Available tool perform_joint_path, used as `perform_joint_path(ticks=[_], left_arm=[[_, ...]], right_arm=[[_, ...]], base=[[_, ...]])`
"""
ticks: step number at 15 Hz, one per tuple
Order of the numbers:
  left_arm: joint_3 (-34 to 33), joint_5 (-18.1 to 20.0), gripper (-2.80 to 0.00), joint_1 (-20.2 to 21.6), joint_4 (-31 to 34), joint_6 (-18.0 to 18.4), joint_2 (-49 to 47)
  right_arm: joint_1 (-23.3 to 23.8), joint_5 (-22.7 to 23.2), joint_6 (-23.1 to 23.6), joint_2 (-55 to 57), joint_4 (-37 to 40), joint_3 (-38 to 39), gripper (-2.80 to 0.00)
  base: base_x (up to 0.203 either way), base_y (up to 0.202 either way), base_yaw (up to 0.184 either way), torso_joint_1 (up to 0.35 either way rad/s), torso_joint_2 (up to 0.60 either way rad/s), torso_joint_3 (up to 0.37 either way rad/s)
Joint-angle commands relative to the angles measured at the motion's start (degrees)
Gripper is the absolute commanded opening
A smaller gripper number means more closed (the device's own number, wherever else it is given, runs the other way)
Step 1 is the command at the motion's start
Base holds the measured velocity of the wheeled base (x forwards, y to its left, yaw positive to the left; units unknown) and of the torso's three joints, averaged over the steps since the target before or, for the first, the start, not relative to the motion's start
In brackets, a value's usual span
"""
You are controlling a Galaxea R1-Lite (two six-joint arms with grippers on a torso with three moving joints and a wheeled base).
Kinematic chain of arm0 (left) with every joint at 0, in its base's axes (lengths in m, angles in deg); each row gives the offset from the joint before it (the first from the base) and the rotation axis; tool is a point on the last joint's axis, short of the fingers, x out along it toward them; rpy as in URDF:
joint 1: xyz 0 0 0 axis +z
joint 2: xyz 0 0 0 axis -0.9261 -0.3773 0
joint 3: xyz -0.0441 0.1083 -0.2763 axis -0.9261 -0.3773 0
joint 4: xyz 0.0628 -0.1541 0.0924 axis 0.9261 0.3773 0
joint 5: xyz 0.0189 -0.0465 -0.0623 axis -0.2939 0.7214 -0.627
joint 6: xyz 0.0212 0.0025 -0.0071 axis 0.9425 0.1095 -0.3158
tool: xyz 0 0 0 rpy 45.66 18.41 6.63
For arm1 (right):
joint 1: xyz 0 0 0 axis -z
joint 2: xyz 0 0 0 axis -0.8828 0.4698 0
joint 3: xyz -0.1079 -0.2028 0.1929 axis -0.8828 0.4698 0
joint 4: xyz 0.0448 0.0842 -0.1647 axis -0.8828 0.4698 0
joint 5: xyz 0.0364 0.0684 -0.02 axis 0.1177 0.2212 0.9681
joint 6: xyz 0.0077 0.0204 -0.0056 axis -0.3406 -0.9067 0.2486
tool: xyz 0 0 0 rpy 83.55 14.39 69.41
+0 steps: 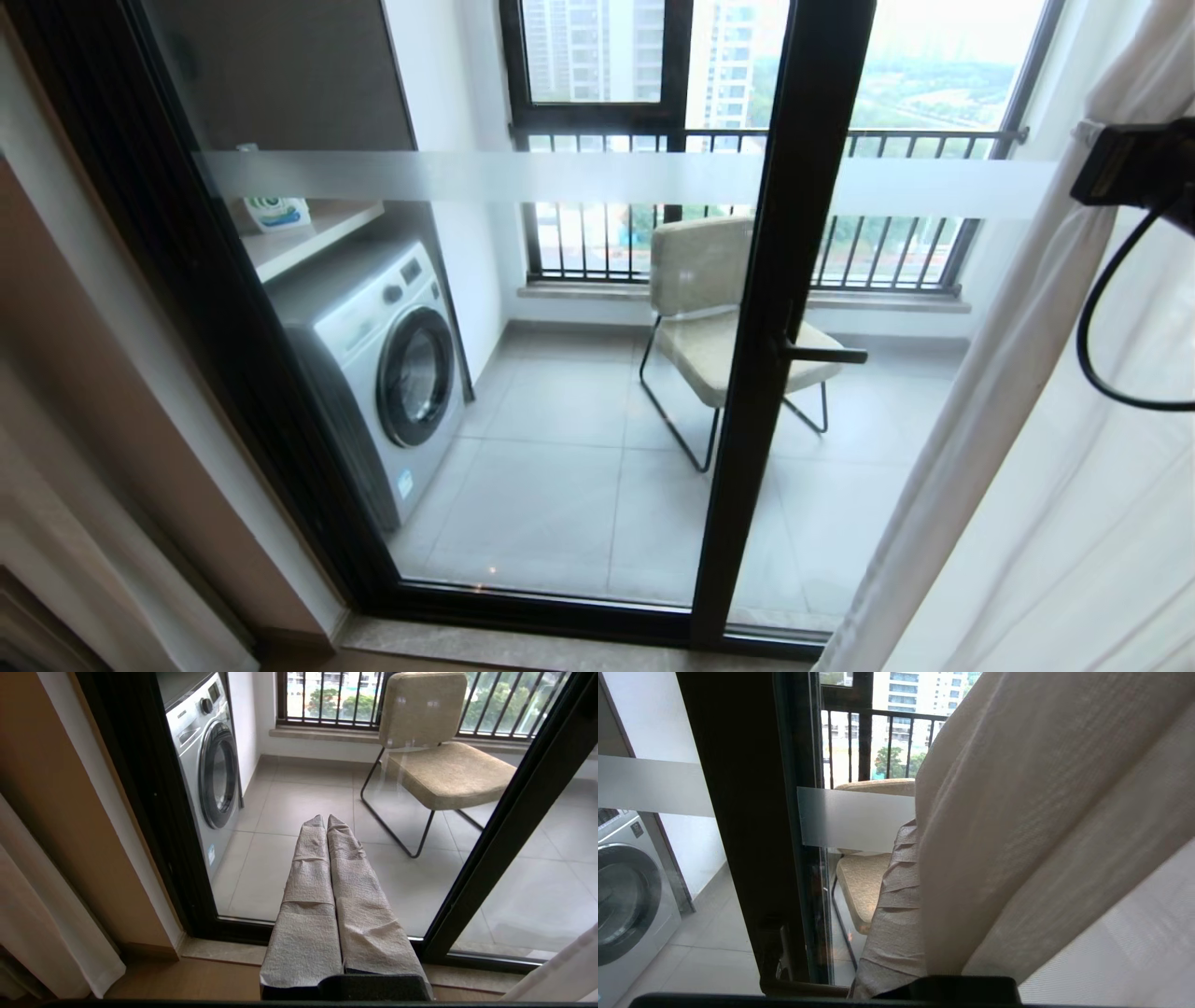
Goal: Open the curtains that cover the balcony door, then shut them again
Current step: Close the inner curtains on both sides
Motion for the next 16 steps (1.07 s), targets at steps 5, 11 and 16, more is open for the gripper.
perform_joint_path(ticks=[5,11,16], left_arm=[[0.0,0.0,-2.8,0.0,0.0,0.0,0.0],[0.0,0.0,-2.8,0.0,0.0,0.0,0.0],[0.0,-0.1,-2.8,0.0,0.0,0.0,0.0]], right_arm=[[0.0,-0.8,0.0,-0.2,-0.3,0.6,-2.8],[-0.1,-0.8,0.0,0.1,-0.3,0.4,-2.8],[-0.1,-0.8,0.0,0.3,-0.3,0.3,-2.8]], base=[[0.0,0.184,0.001,0.001,0.0,0.002],[0.0,0.187,0.002,0.002,0.0,0.002],[0.0,0.187,-0.002,0.003,0.0,0.002]])
